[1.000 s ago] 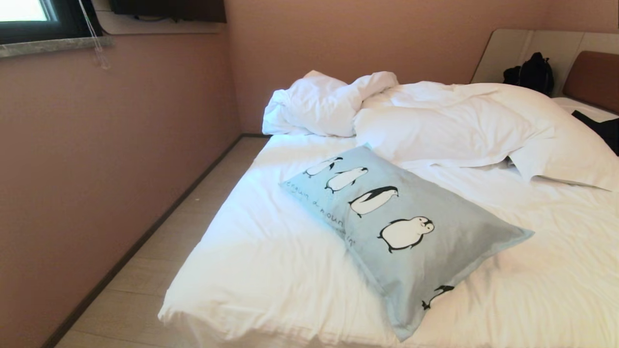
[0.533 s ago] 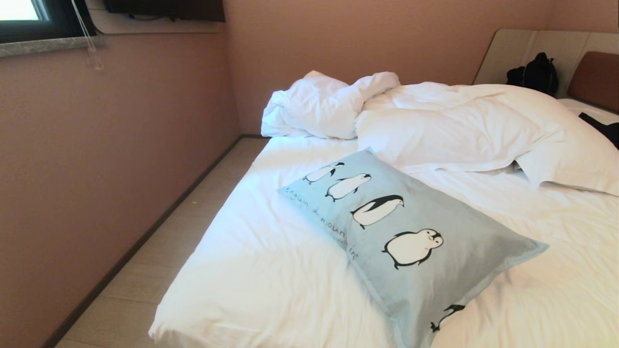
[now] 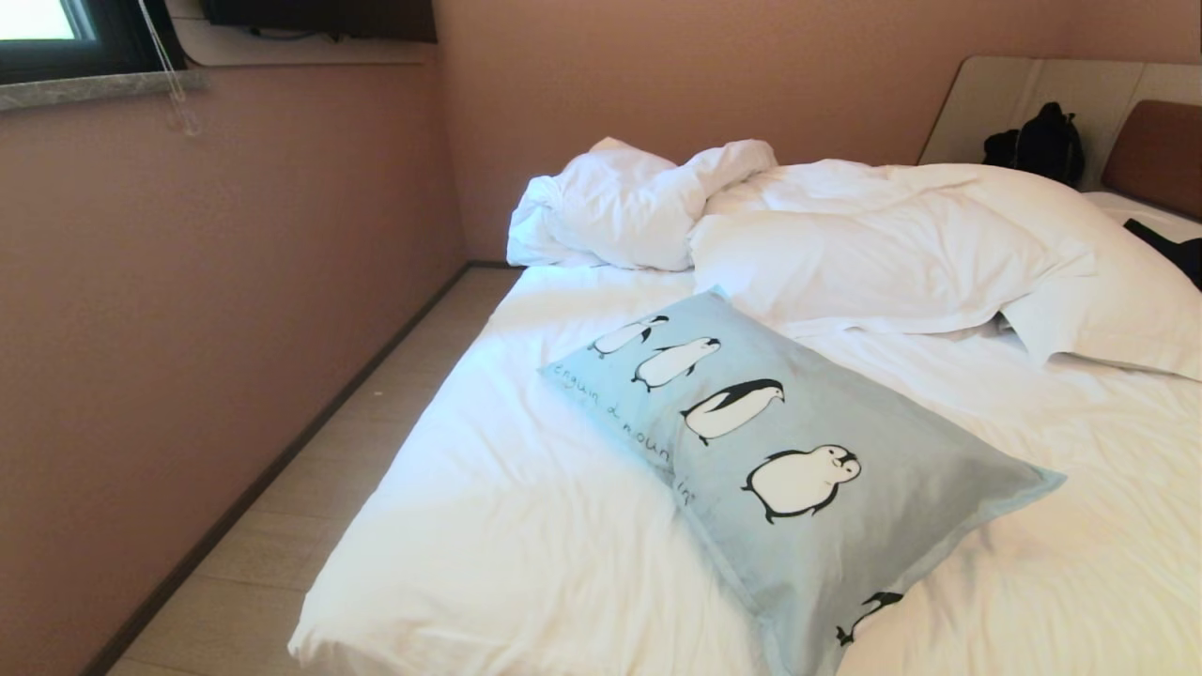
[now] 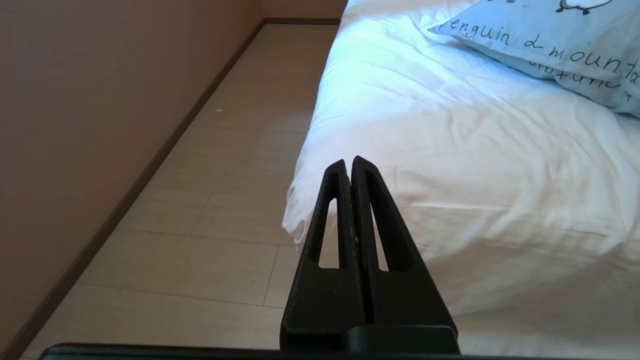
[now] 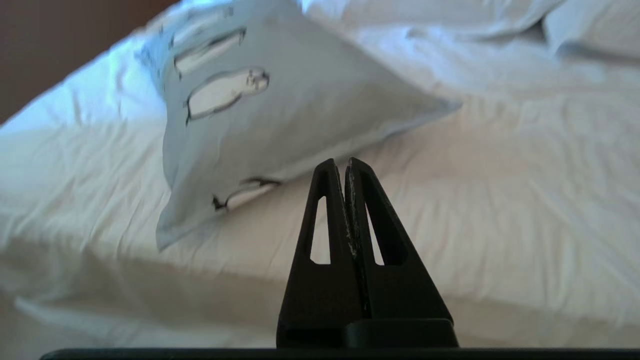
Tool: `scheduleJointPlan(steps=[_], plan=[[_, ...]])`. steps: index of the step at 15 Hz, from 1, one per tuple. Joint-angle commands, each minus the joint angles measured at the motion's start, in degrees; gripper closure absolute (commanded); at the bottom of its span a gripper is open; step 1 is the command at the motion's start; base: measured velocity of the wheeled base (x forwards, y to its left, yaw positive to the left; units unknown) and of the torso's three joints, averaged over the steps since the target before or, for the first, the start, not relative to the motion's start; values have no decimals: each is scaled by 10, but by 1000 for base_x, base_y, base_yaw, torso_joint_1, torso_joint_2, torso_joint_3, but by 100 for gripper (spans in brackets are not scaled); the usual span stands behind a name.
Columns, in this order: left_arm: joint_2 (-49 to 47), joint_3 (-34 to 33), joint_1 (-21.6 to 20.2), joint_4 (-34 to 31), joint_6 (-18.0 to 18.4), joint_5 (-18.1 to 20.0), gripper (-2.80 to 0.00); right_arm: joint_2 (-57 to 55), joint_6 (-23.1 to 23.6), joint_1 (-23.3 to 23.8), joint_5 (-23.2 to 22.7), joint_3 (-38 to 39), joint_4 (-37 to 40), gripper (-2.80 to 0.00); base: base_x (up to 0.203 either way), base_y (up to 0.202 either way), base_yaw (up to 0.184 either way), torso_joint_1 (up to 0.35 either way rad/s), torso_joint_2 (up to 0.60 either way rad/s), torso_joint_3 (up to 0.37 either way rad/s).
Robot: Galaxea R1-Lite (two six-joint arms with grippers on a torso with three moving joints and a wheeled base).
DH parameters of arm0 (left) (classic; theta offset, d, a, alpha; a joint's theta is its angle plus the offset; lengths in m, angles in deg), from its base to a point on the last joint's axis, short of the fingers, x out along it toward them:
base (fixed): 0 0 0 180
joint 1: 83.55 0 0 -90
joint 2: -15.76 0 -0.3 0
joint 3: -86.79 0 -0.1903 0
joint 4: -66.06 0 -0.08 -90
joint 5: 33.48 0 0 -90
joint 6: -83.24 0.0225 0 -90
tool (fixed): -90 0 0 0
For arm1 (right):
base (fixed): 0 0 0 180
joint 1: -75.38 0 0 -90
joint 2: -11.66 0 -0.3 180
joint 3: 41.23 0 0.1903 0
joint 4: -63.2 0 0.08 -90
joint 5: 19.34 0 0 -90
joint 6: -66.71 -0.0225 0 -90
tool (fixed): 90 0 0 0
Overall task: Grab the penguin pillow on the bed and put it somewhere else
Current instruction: Pick up the pillow
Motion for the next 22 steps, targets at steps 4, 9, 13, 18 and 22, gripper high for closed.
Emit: scheduleJointPlan(steps=[4,9,13,18,22], plan=[[0,-1,0,0,0,0,0,-264,-30,-1,-31,-47,-24,0,0,0,0,0,0,0],[0,-1,0,0,0,0,0,-597,-108,-4,-54,-141,-134,0,0,0,0,0,0,0],[0,-1,0,0,0,0,0,-796,-169,-40,-61,-285,-165,0,0,0,0,0,0,0],[0,-1,0,0,0,0,0,-933,-196,-103,-40,-382,-177,0,0,0,0,0,0,0],[0,-1,0,0,0,0,0,-946,-195,-114,-33,-391,-178,-280,0,0,0,0,0,0]])
